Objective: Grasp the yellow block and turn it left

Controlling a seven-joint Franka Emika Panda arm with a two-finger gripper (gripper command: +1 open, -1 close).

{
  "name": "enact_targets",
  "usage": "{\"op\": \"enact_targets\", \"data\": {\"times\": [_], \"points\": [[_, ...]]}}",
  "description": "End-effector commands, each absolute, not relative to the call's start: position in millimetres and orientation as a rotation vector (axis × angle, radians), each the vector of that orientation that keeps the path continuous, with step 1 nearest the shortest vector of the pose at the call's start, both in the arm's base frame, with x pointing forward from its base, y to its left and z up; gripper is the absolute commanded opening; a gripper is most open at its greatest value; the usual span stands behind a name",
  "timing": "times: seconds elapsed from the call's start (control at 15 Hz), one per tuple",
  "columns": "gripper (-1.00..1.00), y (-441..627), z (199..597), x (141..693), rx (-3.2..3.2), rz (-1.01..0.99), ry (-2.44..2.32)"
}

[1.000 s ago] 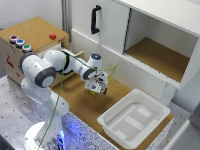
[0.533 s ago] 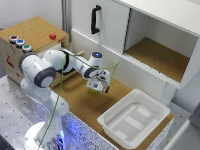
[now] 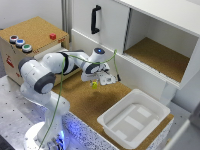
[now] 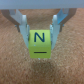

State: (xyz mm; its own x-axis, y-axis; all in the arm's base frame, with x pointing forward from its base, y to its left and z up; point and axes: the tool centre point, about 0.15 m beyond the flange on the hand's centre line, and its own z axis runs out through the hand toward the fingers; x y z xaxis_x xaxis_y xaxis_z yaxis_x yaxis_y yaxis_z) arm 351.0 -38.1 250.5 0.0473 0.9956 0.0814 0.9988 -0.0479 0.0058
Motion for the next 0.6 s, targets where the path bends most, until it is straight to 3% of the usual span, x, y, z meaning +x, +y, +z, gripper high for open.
{"op": "enact_targets", "data": {"times": [0.0, 0.27, 0.33, 0.53], "points": [[-1.00, -41.5, 227.7, 340.5, -1.879, -0.143, -2.491], [-1.00, -30.3, 213.5, 360.4, -1.943, -0.131, -2.435], [1.00, -27.0, 215.6, 360.4, -1.969, -0.132, -2.437], [1.00, -20.8, 237.6, 350.6, -1.986, -0.168, -2.421]]}}
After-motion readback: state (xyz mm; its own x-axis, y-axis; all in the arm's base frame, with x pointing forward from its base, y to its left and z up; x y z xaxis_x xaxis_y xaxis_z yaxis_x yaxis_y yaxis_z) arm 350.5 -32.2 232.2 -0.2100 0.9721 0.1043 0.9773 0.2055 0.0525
